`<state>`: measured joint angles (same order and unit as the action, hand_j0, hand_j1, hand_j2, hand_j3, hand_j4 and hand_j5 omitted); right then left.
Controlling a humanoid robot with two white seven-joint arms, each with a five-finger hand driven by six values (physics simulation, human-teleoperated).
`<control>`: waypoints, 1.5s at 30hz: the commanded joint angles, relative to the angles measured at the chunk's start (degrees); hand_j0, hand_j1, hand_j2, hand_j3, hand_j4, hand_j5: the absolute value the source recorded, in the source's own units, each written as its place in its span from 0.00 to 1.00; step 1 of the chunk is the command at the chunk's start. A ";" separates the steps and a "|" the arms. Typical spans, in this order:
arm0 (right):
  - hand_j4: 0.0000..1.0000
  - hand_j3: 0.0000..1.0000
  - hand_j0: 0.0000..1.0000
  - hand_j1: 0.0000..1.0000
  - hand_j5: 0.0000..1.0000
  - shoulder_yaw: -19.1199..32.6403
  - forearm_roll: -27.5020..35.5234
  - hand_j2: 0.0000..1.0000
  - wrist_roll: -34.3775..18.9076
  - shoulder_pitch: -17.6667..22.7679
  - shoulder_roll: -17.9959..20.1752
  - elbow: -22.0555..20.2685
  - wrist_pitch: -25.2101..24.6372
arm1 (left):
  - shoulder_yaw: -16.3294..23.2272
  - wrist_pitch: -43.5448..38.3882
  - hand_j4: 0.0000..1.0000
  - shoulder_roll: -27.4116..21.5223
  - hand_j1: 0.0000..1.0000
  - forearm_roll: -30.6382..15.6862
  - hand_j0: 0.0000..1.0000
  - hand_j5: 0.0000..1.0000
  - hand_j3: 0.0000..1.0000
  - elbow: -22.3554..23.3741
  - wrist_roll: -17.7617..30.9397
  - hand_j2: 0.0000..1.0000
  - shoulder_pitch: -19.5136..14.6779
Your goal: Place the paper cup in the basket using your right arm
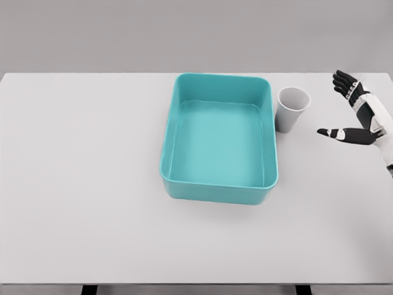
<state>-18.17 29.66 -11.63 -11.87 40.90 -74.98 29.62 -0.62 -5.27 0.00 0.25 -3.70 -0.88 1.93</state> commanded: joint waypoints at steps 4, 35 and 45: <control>1.00 1.00 1.00 1.00 1.00 -2.48 -3.55 1.00 0.11 -1.14 -1.79 4.22 1.23 | 0.01 0.09 1.00 0.00 1.00 0.01 1.00 1.00 1.00 0.01 0.01 1.00 0.00; 1.00 1.00 1.00 1.00 1.00 -9.25 -9.62 1.00 0.20 -12.92 -9.26 17.50 1.14 | 0.01 0.00 1.00 0.00 1.00 0.01 1.00 1.00 1.00 0.01 0.01 1.00 0.00; 1.00 1.00 1.00 1.00 1.00 -10.22 -9.62 1.00 0.29 -14.94 -10.58 18.29 1.14 | 0.01 0.00 1.00 0.00 1.00 0.01 1.00 1.00 1.00 0.01 0.01 1.00 0.00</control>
<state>-28.27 19.78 -11.35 -26.81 30.57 -56.78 30.79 -0.62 -5.26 0.00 0.25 -3.71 -0.88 1.93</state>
